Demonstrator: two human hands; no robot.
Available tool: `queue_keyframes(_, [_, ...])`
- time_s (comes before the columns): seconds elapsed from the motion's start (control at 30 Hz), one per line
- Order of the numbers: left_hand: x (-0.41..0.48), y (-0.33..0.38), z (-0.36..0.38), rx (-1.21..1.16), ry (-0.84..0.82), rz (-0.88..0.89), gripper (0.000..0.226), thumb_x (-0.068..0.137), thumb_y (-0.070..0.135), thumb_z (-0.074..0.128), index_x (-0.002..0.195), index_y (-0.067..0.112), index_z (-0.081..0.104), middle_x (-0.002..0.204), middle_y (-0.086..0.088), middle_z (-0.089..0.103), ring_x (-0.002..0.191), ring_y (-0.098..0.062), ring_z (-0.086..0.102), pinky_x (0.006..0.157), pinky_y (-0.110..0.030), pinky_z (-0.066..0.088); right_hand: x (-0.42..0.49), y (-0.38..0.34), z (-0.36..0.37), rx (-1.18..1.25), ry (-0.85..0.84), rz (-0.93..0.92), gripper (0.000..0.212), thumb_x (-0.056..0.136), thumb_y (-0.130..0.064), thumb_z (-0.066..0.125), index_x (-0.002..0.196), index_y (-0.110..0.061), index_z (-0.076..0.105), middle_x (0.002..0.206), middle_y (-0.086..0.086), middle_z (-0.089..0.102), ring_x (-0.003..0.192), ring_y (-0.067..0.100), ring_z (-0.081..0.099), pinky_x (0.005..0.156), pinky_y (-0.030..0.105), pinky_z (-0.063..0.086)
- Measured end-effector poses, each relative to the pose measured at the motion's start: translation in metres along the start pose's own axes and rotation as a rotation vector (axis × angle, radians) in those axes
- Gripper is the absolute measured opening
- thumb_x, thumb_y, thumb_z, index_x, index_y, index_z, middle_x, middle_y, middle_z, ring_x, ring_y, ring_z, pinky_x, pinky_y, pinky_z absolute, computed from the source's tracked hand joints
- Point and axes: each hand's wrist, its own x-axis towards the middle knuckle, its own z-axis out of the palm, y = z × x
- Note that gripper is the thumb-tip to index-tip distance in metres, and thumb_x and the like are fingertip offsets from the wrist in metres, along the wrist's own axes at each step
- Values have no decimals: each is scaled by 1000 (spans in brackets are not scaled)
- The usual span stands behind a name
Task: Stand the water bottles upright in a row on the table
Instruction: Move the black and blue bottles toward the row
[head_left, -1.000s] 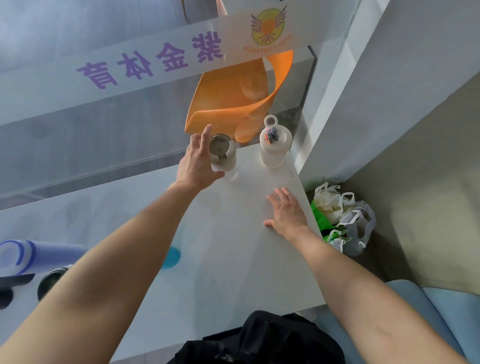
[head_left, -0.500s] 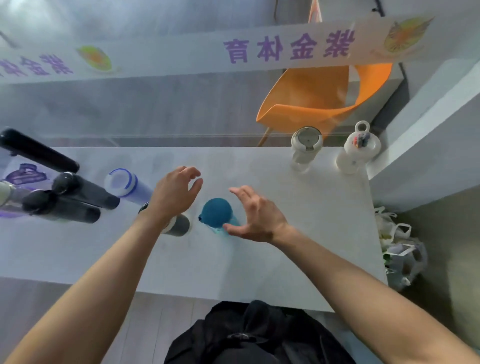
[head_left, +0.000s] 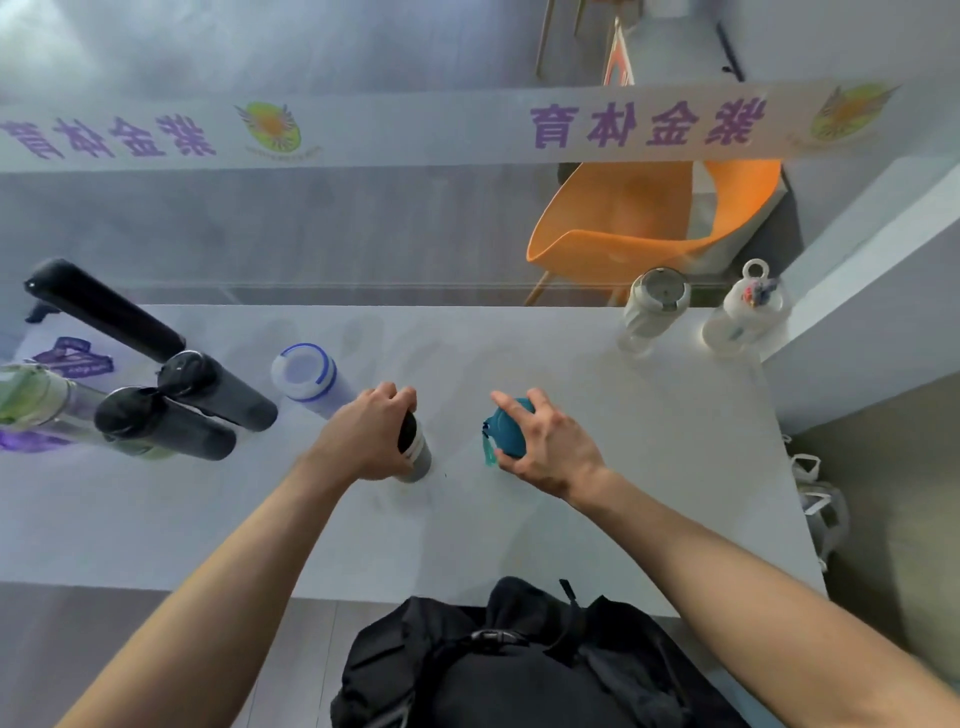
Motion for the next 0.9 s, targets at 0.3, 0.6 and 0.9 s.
queue_keyframes(0.3, [54, 10, -33, -176, 117, 97, 82, 66, 46, 95, 126, 28, 43, 116, 4, 61, 99, -27, 63, 81, -47, 63, 54, 20, -35, 71, 233, 212, 74, 79, -47, 85, 134, -17, 45, 123, 6, 52, 98, 33, 68, 88, 42, 60])
queue_keyframes(0.6, [106, 7, -55, -217, 184, 114, 75, 65, 38, 93, 120, 23, 44, 111, 2, 58, 95, -28, 58, 76, -44, 56, 155, 61, -73, 68, 337, 326, 77, 82, -38, 87, 140, -9, 47, 127, 15, 52, 109, 39, 65, 96, 46, 57])
queue_keyframes(0.9, [145, 4, -59, -215, 207, 121, 74, 63, 33, 91, 123, 23, 48, 117, 1, 46, 106, -27, 53, 80, -46, 58, 168, 73, -63, 11, 290, 395, 98, 75, -52, 88, 150, -12, 38, 134, 14, 49, 114, 40, 64, 88, 47, 59])
